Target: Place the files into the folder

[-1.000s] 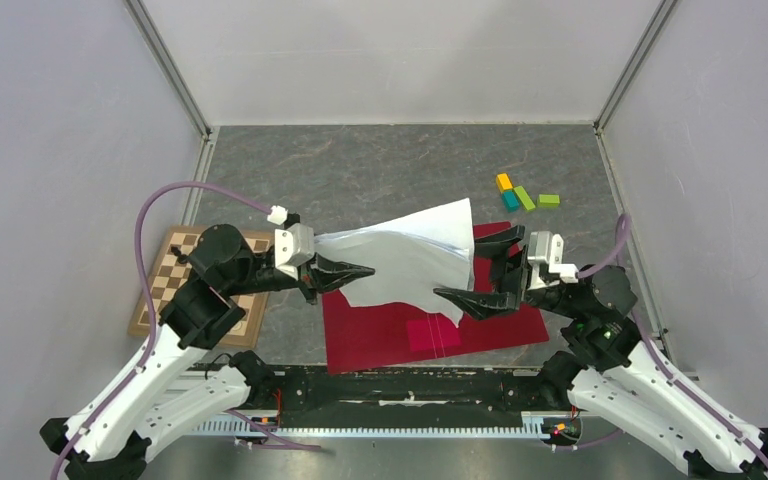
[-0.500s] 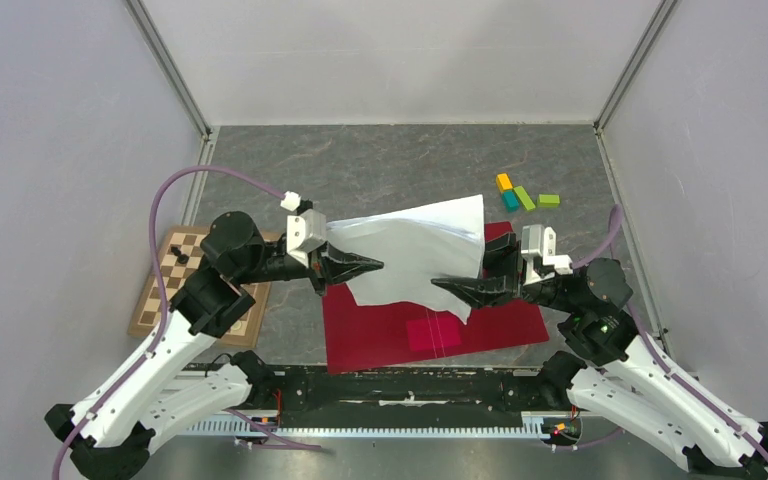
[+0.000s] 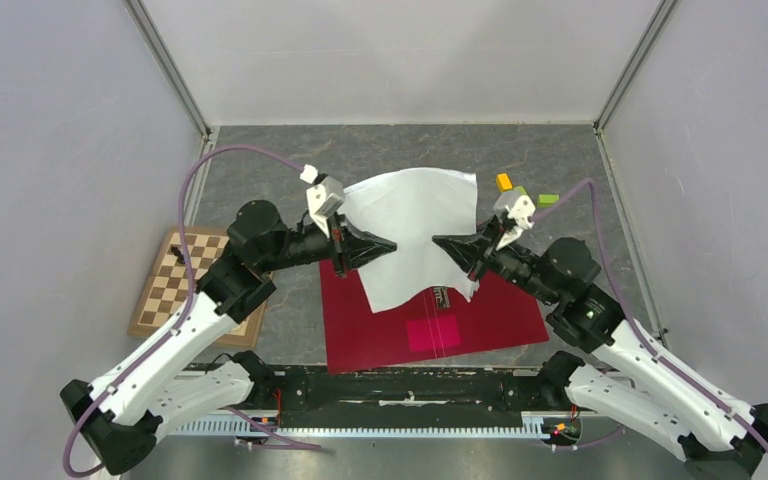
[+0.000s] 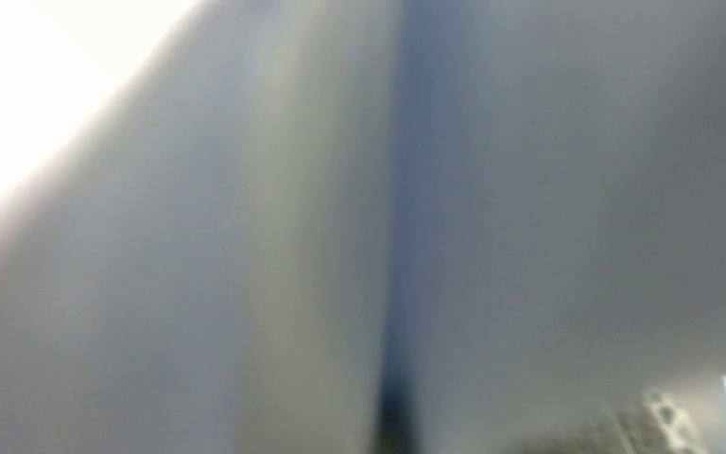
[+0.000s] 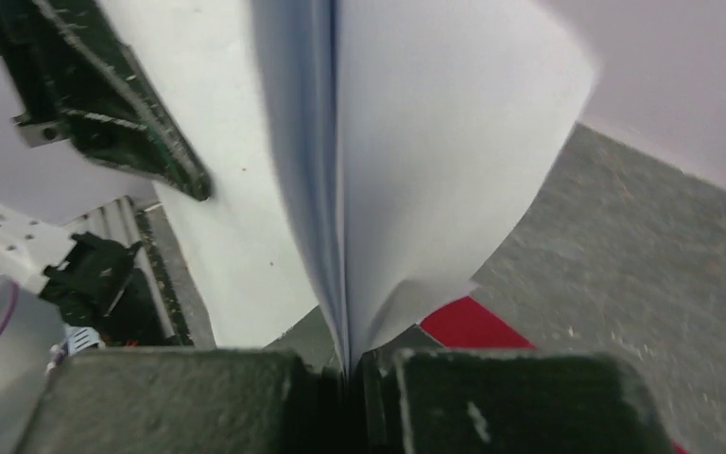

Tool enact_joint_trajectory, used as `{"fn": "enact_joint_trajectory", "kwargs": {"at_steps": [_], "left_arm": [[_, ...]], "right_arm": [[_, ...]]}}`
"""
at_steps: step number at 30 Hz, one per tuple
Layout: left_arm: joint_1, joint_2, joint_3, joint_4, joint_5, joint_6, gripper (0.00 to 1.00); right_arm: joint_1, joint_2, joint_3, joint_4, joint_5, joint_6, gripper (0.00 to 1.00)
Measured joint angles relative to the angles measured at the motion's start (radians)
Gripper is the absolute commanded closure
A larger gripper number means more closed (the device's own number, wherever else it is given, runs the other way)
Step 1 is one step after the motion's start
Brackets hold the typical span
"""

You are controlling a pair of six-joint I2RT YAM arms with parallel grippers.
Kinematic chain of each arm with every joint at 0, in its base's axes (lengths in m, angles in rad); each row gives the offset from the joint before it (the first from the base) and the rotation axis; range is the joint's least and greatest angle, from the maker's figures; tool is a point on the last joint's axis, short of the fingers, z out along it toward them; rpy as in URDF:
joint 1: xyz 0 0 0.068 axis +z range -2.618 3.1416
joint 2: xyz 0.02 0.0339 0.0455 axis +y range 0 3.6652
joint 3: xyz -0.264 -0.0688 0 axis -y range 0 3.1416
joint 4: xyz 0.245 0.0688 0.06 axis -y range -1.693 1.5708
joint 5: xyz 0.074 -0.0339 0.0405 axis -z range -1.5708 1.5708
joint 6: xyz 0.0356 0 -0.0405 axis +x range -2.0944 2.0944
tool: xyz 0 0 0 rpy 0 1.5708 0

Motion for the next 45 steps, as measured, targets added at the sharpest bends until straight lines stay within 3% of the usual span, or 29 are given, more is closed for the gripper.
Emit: {"fn": "enact_joint_trajectory", "kwargs": {"at_steps": [5,11,18,25,33,38,45], "left_arm": [[0.004,0.119,0.0,-0.006,-0.073,-0.069,0.62],[0.008,0.237,0.0,-0.044,-0.162,-0.113,0.52],[0.09,0.238,-0.001,-0.004,-0.128,-0.135,0.45],[0.168,0.314,0.019,0.06,-0.105,-0.245,0.44],[0.152,0.622,0.078,-0.004,-0.327,-0.407,0.48],[0.085,0.72,0.029,-0.027,-0.455,-0.481,0.5],[0.038,0.746,0.008,-0.035,-0.539,-0.515,0.55]], "right_arm": [[0.0,0.103,0.064,-0.152,0.179,0.007,1.0],[0.0,0.141,0.079,-0.318,0.243,0.0,1.0],[0.0,0.084,0.079,-0.393,0.255,-0.008,1.0],[-0.03,0.137,0.109,-0.475,0.317,-0.002,1.0],[-0.298,0.499,0.124,-0.494,0.408,0.013,1.0],[-0.313,0.669,0.117,-0.498,0.515,0.01,1.0],[-0.308,0.683,0.09,-0.516,0.554,0.0,1.0]]}}
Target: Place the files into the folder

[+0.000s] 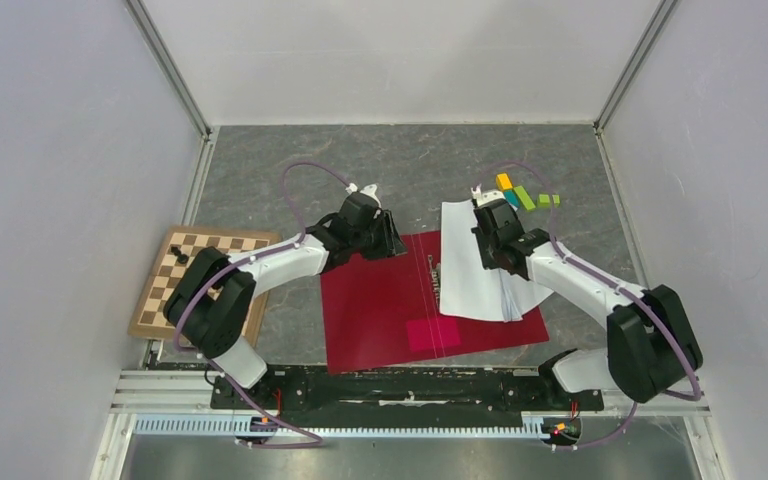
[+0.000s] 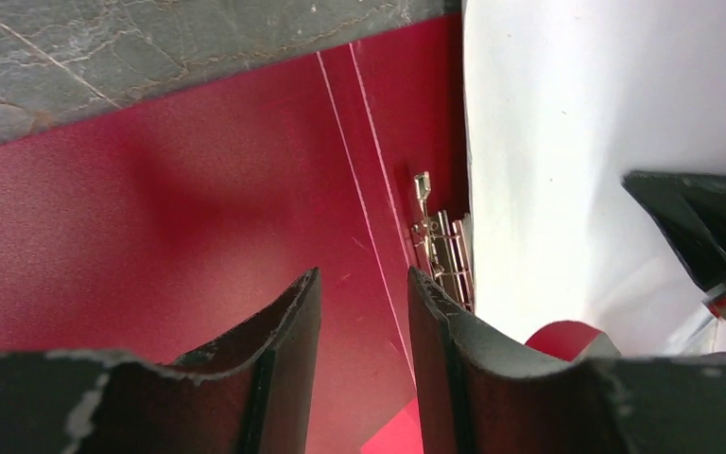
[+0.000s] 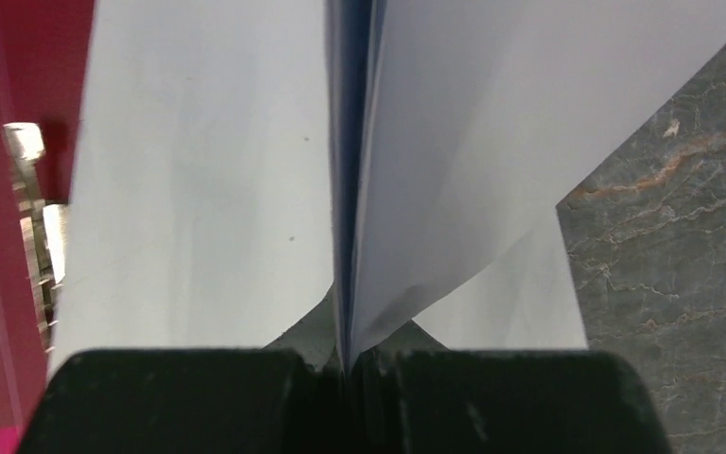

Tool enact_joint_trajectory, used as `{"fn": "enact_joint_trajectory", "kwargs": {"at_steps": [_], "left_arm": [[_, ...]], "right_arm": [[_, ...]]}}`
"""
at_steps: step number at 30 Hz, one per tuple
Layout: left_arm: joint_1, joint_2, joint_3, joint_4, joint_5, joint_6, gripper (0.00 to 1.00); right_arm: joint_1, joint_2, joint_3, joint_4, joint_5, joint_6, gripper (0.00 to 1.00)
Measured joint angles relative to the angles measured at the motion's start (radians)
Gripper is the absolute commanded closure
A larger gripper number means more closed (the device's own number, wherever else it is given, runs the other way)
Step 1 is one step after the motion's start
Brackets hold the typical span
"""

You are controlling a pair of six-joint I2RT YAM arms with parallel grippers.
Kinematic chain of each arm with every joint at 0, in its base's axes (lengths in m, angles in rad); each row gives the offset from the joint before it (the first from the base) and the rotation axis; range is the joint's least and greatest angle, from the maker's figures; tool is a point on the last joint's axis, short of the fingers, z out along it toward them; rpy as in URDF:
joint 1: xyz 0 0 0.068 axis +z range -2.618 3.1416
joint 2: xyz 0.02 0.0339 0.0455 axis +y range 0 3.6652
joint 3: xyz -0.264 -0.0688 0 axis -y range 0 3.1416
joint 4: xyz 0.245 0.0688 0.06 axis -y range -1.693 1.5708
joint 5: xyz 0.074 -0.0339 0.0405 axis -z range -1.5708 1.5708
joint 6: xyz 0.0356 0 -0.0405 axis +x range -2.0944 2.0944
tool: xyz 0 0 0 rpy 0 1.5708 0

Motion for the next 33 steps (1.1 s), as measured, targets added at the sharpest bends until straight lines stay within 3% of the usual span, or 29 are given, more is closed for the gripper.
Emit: {"fn": "enact_joint_trajectory", "kwargs": {"at_steps": [8,14,17,19,22,27,33], "left_arm": [[0.022,-0.026,-0.005,-0.01,-0.023,0.0,0.51],[0.154,-0.234,-0.005,-0.076,-0.048,0.016,0.48],[0.214,-0.335,0.008,-0.096,-0.074,0.035,0.48],[0.217,-0.357,0.021,-0.098,-0.069,0.04,0.48],[0.206,-0.341,0.017,-0.097,-0.044,0.04,0.49],[0.147,-0.235,-0.006,-0.092,-0.021,0.039,0.49],[0.008,-0.072,0.017,-0.09,-0.024,0.039,0.5]], "right_arm": [[0.148,-0.18,0.223,-0.073,-0.134,0.043,1.0],[0.191,-0.356,0.3,0.044,-0.369,0.189,1.0],[0.095,-0.393,0.267,0.089,-0.5,0.247,1.0],[-0.054,-0.394,0.187,0.109,-0.562,0.257,1.0],[-0.174,-0.325,0.044,0.096,-0.494,0.226,1.0],[-0.189,-0.137,-0.159,0.006,-0.302,0.171,1.0],[-0.174,-0.123,-0.166,-0.03,-0.117,0.117,1.0]]}}
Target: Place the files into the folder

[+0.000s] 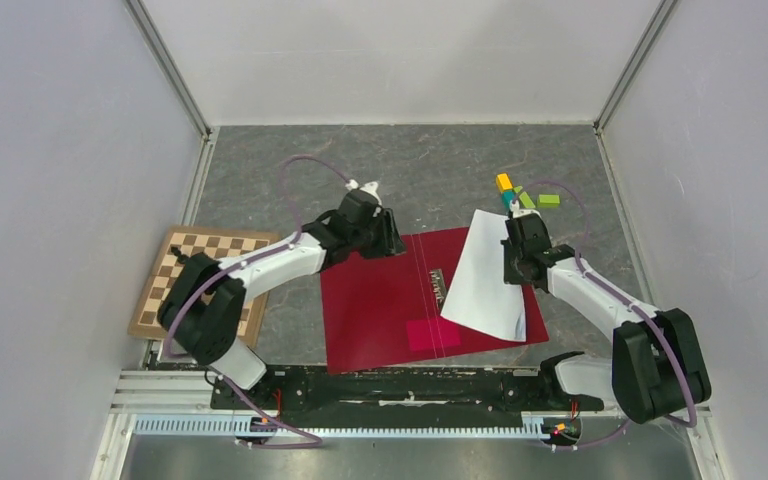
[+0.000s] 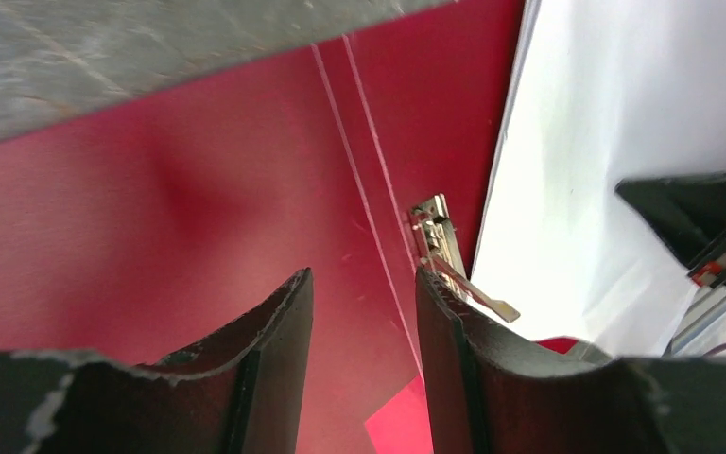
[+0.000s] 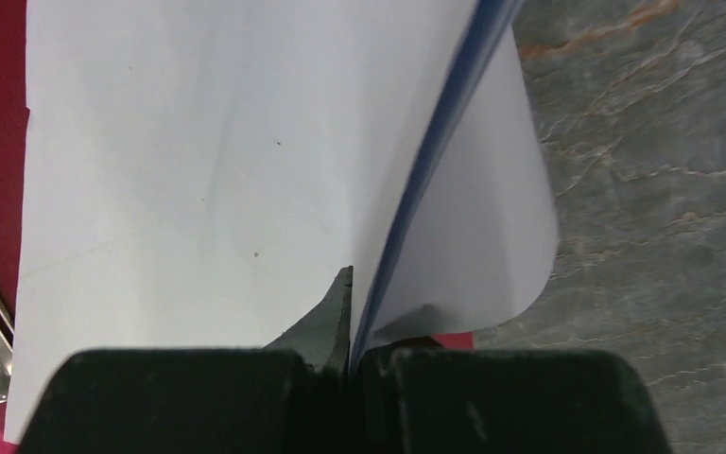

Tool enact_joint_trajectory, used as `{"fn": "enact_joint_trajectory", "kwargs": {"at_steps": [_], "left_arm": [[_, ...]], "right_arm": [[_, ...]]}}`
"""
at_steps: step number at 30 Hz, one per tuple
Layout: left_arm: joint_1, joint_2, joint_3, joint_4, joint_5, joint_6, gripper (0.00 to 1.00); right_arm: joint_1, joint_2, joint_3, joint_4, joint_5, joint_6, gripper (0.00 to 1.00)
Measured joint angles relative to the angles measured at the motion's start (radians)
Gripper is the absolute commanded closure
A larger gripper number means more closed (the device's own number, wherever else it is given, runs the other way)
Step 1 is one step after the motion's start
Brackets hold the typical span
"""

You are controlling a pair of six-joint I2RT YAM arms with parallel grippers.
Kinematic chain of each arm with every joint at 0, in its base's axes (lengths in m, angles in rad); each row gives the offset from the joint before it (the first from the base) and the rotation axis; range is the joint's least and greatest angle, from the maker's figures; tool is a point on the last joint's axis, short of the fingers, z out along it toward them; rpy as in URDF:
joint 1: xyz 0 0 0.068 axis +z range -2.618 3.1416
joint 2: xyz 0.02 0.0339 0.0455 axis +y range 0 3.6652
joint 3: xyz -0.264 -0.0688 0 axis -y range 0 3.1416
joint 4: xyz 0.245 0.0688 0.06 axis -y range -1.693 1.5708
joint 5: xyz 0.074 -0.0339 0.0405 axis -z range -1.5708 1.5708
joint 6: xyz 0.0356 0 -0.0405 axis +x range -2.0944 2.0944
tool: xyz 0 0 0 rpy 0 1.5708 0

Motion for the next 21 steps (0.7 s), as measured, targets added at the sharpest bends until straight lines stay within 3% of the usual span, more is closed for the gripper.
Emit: {"fn": "enact_joint_trajectory", "kwargs": {"at_steps": [6,10,21], "left_arm": [[-0.12,0.155,0.141,-0.002,-0.029,0.0,0.57],[-0.185,0.165,0.149,0.002,-0.063,0.0,0.6],[-0.34,-0.016,-0.005,-0.018,-0.15,0.0,0.73]], "right_arm": [[0.053,0.011,0.018,0.008,0.098,-0.041,1.0],[0.097,0.039,0.018,0.01,0.13,-0.053,1.0],[0.149,0.087,0.024,-0.005,0.259,-0.065,1.0]]}}
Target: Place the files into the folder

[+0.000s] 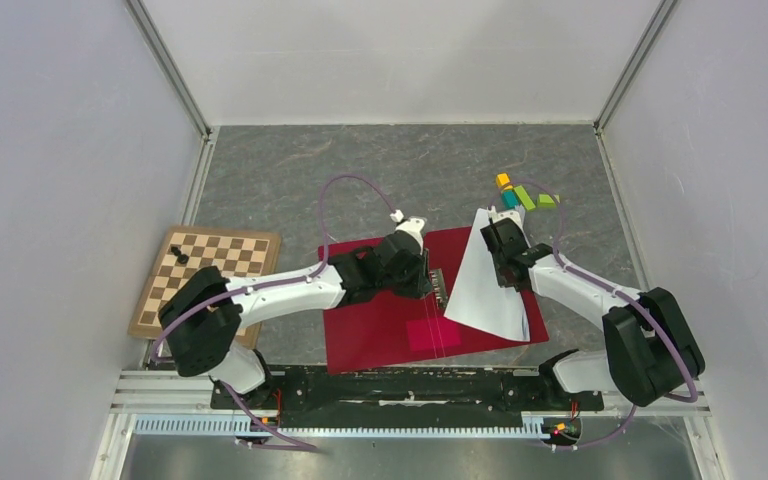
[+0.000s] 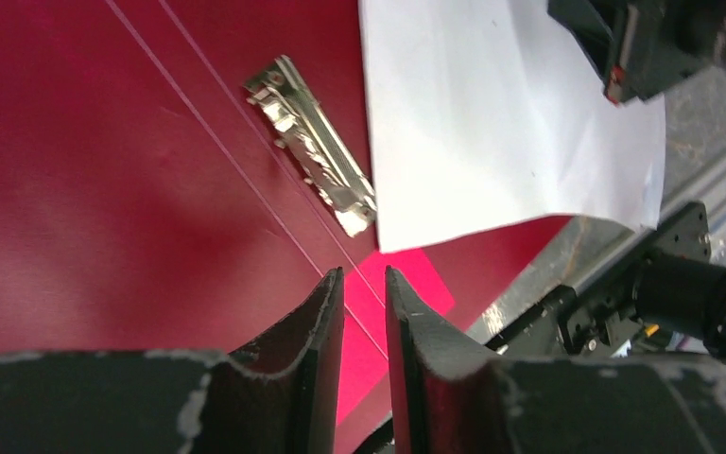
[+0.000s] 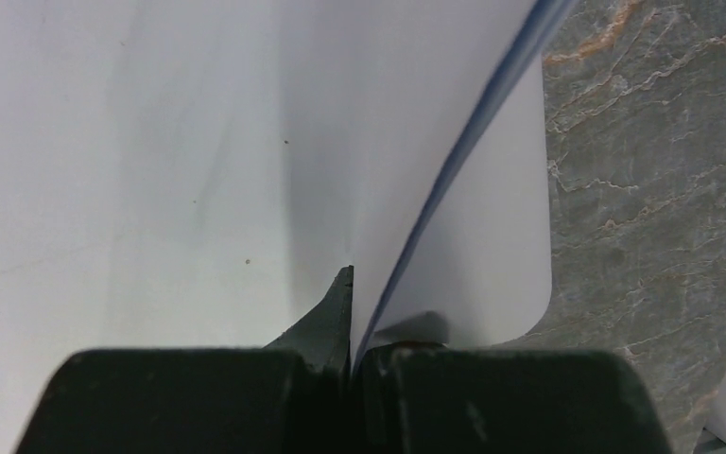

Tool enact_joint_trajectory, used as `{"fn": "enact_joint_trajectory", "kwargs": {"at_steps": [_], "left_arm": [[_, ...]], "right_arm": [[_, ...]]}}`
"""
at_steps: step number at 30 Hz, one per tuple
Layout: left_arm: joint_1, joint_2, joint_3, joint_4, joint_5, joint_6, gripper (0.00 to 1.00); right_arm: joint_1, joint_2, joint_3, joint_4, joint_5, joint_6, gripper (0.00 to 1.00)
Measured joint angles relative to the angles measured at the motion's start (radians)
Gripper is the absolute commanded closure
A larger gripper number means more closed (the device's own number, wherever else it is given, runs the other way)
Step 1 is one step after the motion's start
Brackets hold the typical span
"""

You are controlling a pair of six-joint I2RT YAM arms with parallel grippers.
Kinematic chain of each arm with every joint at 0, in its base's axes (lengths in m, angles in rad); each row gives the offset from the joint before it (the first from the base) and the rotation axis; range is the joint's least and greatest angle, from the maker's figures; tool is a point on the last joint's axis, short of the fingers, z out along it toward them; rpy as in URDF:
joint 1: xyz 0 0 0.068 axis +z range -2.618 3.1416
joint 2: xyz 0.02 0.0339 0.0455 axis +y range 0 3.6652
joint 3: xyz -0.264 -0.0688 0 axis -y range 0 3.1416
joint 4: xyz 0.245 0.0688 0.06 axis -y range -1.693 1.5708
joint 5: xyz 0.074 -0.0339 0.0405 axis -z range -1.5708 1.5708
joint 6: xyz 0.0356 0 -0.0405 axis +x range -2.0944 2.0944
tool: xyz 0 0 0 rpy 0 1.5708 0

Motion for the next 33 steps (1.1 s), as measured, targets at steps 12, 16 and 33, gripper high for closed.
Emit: {"fn": "enact_joint_trajectory", "kwargs": {"at_steps": [12,16,33], "left_arm": [[-0.059,0.13,0.002,0.091,0.018,-0.004,0.71],[-0.033,0.177,0.038,0.093,0.014,-0.003,0.71],[0.062,0.38,0.261,0.023,-0.08,0.084,0.7]], "right_arm": [[0.002,-0.002,0.008,-0.006,0.022,0.0,1.0],[0.002,-0.002,0.008,-0.006,0.022,0.0,1.0],[0.015,-0.005,0.014,-0.007,0.001,-0.001,1.0]]}}
